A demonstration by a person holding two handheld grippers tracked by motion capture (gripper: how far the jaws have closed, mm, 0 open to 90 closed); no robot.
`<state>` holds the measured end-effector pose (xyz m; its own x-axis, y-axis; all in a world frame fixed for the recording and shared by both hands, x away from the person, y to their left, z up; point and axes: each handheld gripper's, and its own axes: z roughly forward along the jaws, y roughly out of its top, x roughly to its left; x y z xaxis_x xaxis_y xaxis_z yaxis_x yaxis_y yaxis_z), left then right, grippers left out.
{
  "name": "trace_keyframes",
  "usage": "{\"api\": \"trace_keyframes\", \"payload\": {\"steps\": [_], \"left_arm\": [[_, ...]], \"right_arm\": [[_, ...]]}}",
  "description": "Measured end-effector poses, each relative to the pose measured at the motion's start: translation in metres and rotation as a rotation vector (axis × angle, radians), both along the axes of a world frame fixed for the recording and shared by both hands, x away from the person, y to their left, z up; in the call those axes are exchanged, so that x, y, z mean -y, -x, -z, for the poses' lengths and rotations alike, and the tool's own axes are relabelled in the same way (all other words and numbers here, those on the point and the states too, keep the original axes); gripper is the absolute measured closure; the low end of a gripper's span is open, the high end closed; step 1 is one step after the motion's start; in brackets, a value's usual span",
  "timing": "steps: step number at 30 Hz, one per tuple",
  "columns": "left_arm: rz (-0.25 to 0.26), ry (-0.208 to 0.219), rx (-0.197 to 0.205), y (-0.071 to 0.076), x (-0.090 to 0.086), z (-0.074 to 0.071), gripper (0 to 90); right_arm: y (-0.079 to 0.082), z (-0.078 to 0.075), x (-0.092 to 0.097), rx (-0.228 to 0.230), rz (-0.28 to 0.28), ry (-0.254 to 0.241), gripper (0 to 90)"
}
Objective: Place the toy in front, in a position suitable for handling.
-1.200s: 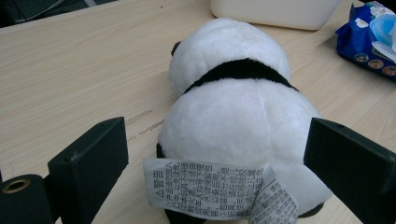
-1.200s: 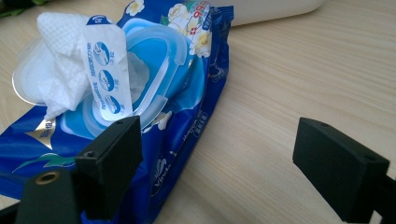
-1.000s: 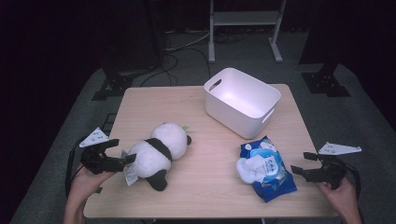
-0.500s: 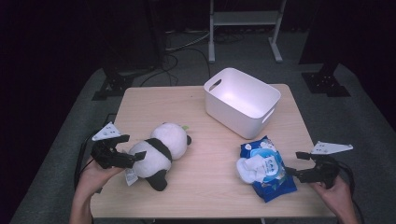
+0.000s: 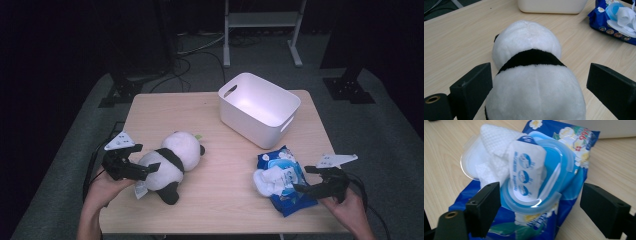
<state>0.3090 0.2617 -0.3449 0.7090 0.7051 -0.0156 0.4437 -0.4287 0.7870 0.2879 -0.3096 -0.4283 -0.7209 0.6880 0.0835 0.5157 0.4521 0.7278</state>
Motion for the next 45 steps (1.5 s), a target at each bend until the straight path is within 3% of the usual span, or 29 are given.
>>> {"api": "trace_keyframes", "payload": {"steps": [8, 11, 17, 19, 24, 31, 33, 35, 36, 45], "left_arm": [[0.005, -0.007, 0.001, 0.002, 0.002, 0.002, 5.2], [0.001, -0.010, -0.002, 0.003, 0.001, 0.003, 5.1], [0.000, -0.009, -0.005, 0.003, 0.000, 0.005, 5.2], [-0.001, -0.008, -0.002, 0.004, 0.000, 0.004, 5.1], [-0.002, -0.009, 0.001, 0.005, 0.000, 0.003, 5.2], [0.004, -0.015, -0.002, 0.005, 0.001, 0.003, 5.2], [0.003, -0.015, -0.003, 0.005, 0.002, 0.003, 5.2], [0.003, -0.016, -0.004, 0.005, 0.002, 0.003, 5.2], [0.003, -0.020, -0.004, 0.004, 0.002, 0.004, 5.2], [0.010, -0.024, -0.013, 0.003, 0.006, 0.003, 5.2]], "right_arm": [[0.013, -0.001, -0.032, 0.019, -0.057, 0.036, 16.2], [0.016, 0.001, -0.046, 0.031, -0.062, 0.079, 16.1], [0.014, 0.007, -0.055, 0.034, -0.049, 0.112, 14.8], [0.012, 0.012, -0.061, 0.033, -0.034, 0.146, 13.4], [0.010, 0.016, -0.064, 0.025, -0.012, 0.147, 13.7], [0.006, 0.018, -0.059, 0.006, -0.003, 0.133, 24.6], [0.005, 0.017, -0.052, 0.017, -0.014, 0.143, 36.0], [0.004, 0.017, -0.050, 0.018, -0.019, 0.141, 38.1], [0.003, 0.017, -0.048, 0.026, -0.021, 0.145, 43.7], [-0.001, 0.014, -0.043, 0.017, -0.062, 0.169, 52.4]]}}
